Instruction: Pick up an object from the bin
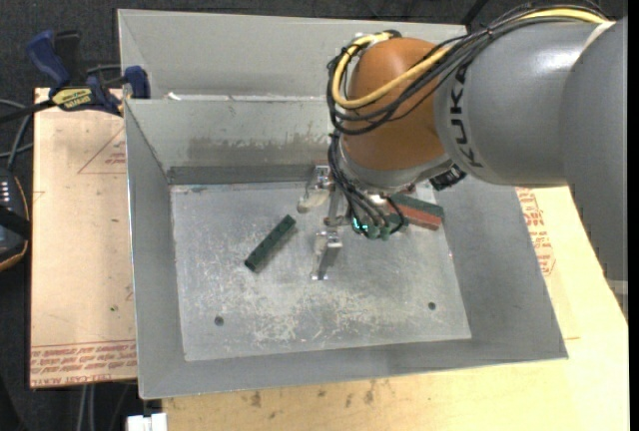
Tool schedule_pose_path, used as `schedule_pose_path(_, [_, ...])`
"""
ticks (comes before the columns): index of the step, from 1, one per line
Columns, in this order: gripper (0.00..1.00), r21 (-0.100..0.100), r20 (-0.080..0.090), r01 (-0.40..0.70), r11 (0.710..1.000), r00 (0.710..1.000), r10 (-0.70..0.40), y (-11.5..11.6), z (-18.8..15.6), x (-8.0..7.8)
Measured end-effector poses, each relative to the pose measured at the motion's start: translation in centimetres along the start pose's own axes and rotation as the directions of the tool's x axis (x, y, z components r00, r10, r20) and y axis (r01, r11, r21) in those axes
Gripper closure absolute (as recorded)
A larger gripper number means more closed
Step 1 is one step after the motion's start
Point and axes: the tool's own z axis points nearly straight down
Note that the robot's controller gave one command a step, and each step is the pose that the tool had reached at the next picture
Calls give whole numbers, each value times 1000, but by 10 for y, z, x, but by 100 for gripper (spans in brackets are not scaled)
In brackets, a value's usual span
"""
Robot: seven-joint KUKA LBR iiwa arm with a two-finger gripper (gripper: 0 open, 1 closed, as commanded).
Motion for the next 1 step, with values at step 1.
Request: schedule_pose_path(1, [0, -1, 8, -2, 1000, 1000, 2, 0, -4, -2])
